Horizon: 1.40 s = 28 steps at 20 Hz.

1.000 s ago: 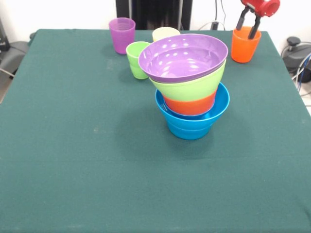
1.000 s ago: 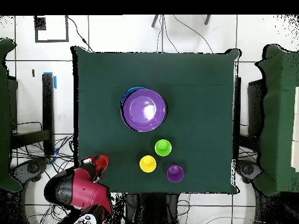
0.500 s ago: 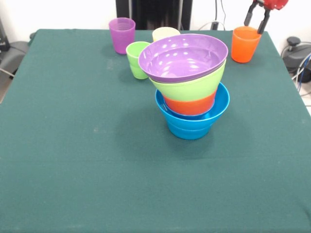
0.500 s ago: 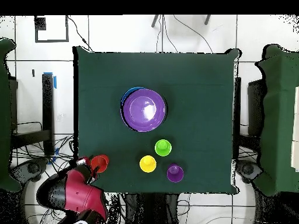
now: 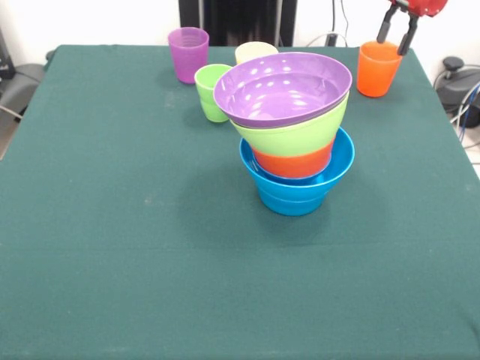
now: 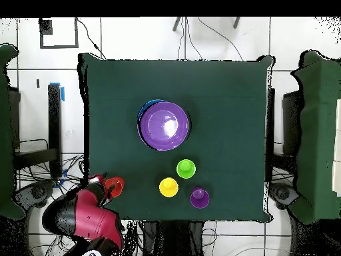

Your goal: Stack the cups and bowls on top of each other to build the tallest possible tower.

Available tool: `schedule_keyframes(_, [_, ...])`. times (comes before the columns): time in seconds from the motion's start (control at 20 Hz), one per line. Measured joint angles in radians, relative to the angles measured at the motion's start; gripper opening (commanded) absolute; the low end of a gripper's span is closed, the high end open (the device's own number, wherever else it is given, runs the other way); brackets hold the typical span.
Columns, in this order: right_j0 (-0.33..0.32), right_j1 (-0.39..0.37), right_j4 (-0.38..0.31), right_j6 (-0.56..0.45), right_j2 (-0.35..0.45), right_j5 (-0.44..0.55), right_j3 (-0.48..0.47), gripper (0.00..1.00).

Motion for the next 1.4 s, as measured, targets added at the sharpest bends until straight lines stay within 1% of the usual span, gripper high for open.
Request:
schedule_keyframes(0.5, [-0.002, 0.040, 0.000, 0.000, 0.000, 0.000, -0.031, 1.00])
schedule_keyframes(1.4, [-0.008, 0.088, 0.000, 0.000, 0.000, 0.000, -0.038, 1.00])
